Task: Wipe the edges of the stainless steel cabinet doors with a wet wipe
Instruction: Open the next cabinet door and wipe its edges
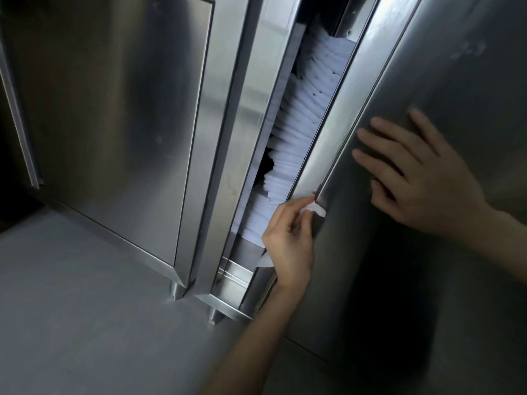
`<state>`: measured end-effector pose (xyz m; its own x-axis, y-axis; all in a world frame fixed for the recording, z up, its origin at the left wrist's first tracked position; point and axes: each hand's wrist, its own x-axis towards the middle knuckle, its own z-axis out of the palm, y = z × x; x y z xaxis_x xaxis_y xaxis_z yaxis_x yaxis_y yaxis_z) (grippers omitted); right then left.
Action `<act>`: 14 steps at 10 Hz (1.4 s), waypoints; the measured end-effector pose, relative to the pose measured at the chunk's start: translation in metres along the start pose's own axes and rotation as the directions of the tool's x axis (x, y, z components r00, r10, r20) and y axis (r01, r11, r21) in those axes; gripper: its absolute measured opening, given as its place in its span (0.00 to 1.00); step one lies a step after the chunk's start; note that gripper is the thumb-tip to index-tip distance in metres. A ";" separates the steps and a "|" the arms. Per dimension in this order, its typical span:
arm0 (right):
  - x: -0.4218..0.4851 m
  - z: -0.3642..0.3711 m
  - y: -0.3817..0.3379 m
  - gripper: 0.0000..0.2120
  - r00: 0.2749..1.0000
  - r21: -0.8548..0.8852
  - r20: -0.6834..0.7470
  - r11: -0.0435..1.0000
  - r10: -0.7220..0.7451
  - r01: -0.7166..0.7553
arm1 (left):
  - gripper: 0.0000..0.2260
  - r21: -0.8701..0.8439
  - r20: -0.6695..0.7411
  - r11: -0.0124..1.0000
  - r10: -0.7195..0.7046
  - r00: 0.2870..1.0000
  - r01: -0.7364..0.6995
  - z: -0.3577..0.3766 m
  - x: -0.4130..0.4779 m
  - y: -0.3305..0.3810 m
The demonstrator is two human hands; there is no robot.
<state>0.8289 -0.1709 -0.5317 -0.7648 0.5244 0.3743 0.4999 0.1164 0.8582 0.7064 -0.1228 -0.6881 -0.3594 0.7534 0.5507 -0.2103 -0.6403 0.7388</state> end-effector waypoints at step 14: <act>0.000 -0.001 0.000 0.16 1.000 0.011 -0.019 1.000 0.008 -0.007 | 0.16 0.215 0.435 0.781 0.461 0.773 -0.586 -0.004 0.044 -0.013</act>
<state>0.8282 -0.1717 -0.5314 -0.7686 0.5091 0.3874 0.5100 0.1219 0.8515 0.6900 -0.0823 -0.6752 0.0208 0.3526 0.9355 0.2417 -0.9098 0.3375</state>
